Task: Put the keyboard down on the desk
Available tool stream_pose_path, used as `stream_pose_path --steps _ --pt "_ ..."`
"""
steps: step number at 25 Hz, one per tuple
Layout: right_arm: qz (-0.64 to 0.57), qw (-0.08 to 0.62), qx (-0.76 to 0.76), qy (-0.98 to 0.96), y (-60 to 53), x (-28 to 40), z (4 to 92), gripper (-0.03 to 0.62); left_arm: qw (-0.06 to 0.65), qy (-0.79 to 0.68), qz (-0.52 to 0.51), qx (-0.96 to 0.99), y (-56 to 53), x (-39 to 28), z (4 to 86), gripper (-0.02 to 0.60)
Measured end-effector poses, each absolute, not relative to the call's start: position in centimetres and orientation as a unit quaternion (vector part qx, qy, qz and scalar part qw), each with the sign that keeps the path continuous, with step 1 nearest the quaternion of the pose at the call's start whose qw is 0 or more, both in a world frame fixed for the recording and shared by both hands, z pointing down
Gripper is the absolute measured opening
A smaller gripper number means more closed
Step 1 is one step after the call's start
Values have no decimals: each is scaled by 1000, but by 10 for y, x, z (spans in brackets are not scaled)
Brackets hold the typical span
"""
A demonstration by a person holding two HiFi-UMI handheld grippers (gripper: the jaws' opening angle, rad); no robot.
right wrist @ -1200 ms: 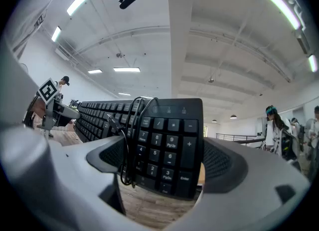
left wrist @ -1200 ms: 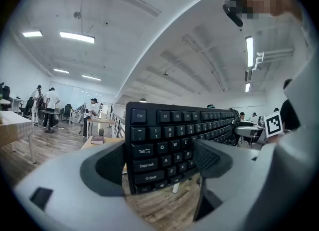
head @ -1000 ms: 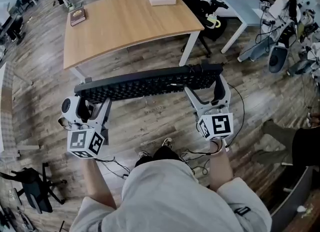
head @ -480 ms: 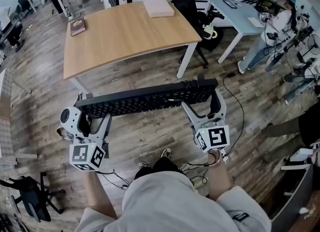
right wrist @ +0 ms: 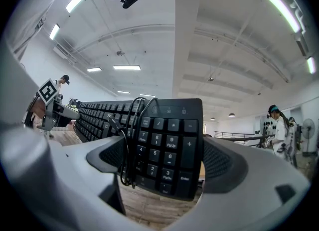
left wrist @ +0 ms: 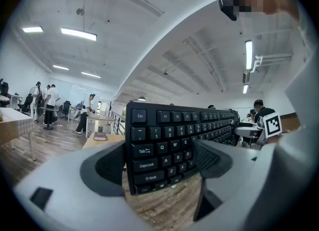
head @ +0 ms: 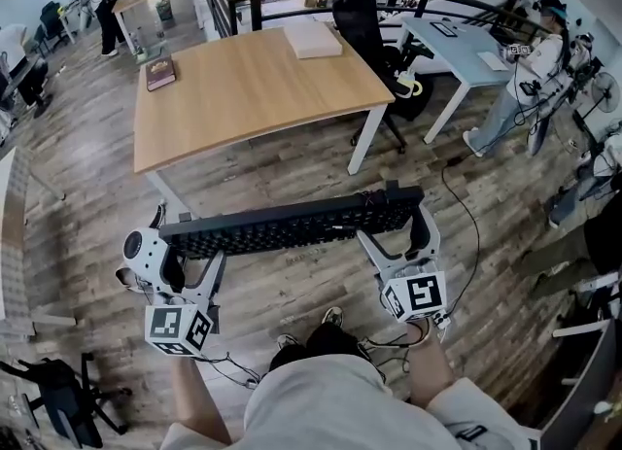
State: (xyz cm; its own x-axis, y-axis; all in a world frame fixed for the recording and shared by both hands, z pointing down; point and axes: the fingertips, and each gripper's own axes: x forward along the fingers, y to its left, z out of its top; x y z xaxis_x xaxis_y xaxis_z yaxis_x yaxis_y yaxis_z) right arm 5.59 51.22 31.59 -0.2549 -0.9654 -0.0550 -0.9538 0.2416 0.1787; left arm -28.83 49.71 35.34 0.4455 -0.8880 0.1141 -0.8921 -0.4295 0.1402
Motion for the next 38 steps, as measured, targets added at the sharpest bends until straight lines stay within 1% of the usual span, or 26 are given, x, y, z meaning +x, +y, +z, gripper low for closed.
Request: stream_pose_path --steps 8,16,25,29,38 --pt "-83 39 605 -791 496 44 327 480 96 -533 11 841 485 -301 365 422" --pt "-80 23 595 -799 426 48 327 480 86 -545 16 834 425 -298 356 422" --pt "-92 9 583 -808 356 70 326 479 77 -554 18 829 363 -274 354 422" --pt "-83 3 582 -809 320 92 329 480 75 -557 18 827 330 -255 351 422" --pt "-81 9 572 -816 264 107 333 480 81 -566 22 820 280 -238 356 422"
